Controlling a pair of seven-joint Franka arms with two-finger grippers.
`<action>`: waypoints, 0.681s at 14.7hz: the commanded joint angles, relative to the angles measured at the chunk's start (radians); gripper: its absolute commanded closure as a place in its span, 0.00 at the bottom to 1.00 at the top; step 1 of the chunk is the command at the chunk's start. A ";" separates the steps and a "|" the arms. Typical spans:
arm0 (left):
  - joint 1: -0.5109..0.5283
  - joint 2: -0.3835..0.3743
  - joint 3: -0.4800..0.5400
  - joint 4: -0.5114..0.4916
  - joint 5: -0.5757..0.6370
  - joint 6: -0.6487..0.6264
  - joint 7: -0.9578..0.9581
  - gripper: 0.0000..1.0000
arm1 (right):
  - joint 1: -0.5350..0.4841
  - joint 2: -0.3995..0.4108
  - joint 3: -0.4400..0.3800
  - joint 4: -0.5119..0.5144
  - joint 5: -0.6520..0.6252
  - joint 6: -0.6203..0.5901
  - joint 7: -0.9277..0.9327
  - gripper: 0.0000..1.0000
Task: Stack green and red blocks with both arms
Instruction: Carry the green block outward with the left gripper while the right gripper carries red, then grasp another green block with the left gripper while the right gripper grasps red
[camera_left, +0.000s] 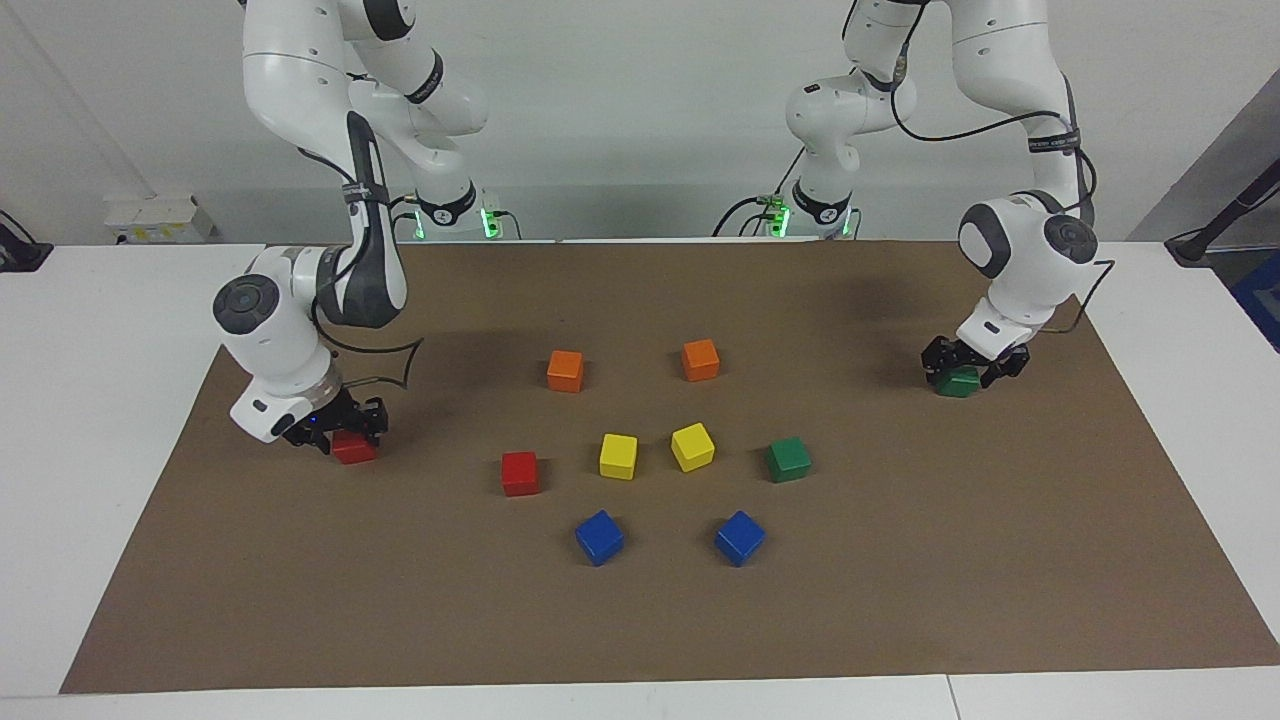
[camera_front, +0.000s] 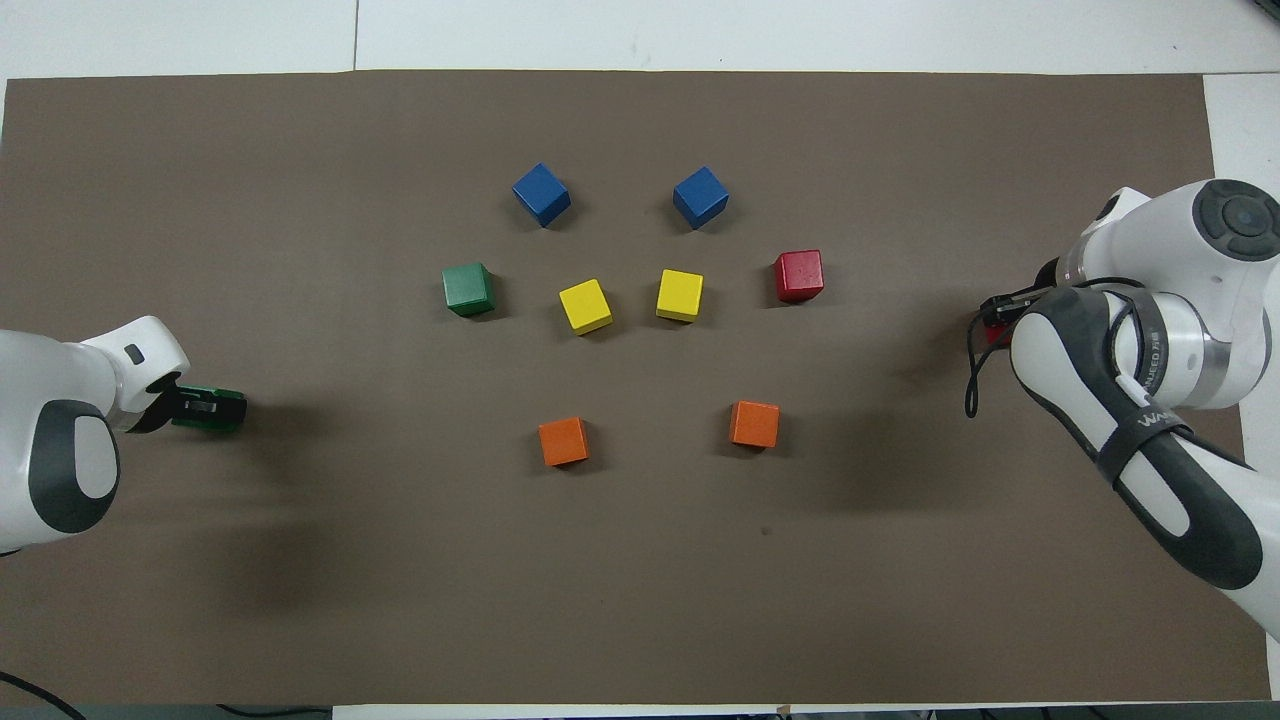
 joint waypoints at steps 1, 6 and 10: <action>-0.011 0.003 0.001 0.094 -0.010 -0.097 0.024 0.00 | -0.011 -0.012 0.013 0.004 0.005 0.007 0.011 0.00; -0.135 0.066 -0.002 0.477 -0.056 -0.416 -0.175 0.00 | 0.001 -0.056 0.015 0.139 0.002 -0.217 0.016 0.00; -0.318 0.127 -0.002 0.593 -0.058 -0.415 -0.499 0.00 | 0.060 -0.018 0.022 0.329 0.022 -0.406 0.147 0.00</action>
